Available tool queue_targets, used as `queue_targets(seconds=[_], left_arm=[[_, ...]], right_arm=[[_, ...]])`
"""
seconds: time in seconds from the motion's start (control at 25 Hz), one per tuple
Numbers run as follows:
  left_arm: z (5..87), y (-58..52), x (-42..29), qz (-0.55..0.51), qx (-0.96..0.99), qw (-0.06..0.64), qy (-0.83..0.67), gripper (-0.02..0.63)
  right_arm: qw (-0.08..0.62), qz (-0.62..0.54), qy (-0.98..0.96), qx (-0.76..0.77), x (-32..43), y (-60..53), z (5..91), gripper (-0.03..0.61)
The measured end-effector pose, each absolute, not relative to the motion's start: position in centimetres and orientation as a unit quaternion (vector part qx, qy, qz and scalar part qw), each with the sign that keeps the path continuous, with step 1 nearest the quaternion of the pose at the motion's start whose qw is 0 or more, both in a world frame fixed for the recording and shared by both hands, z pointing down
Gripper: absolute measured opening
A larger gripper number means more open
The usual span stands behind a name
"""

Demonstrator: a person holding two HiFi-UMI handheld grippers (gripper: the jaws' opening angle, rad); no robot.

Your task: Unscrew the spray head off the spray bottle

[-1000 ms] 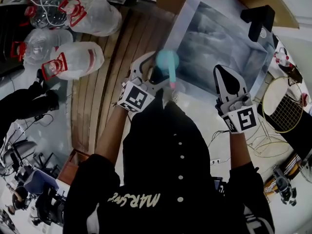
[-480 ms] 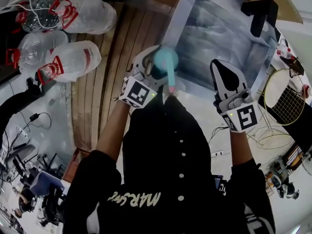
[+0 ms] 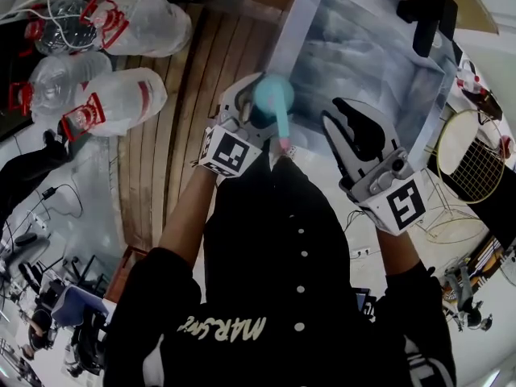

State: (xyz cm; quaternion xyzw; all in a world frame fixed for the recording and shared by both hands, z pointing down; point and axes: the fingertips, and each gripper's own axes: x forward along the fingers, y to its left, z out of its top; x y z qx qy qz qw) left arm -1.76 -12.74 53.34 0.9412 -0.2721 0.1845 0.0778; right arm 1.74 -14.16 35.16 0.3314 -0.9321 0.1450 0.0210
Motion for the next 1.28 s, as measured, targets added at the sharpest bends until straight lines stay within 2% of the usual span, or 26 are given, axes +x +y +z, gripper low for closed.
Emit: queue_targets(seconds=[0.08,0.24,0.48,0.92,1.0,1.28], left_arm=[[53.4,-12.8,-1.7,0.185,0.941,0.078,-0.273,0.396],[53.6,-12.8,-1.8,0.183,0.941,0.076,-0.275,0.396],[53.3,-12.7,-2.4,0.184,0.939,0.077,-0.279,0.396],[53.4,-12.6,-2.3,0.190,0.937,0.077,-0.284,0.396],[53.4,-12.7,-2.3,0.189,0.937,0.076,-0.283,0.396],[53.3,-12.9,-2.4,0.189,0.938,0.071,-0.282,0.396]], right_arm=[[0.013,0.148,-0.941,0.304,0.2,-13.3,34.3,0.142],[0.044,0.132,-0.954,0.266,-2.4,-11.4,35.0,0.224],[0.051,0.124,-0.958,0.254,-4.4,-10.6,34.7,0.282],[0.115,0.111,-0.949,0.273,-5.7,-11.3,38.3,0.298],[0.123,0.105,-0.949,0.269,-5.8,-11.2,38.6,0.268],[0.129,0.098,-0.953,0.255,-5.8,-11.2,38.6,0.259]])
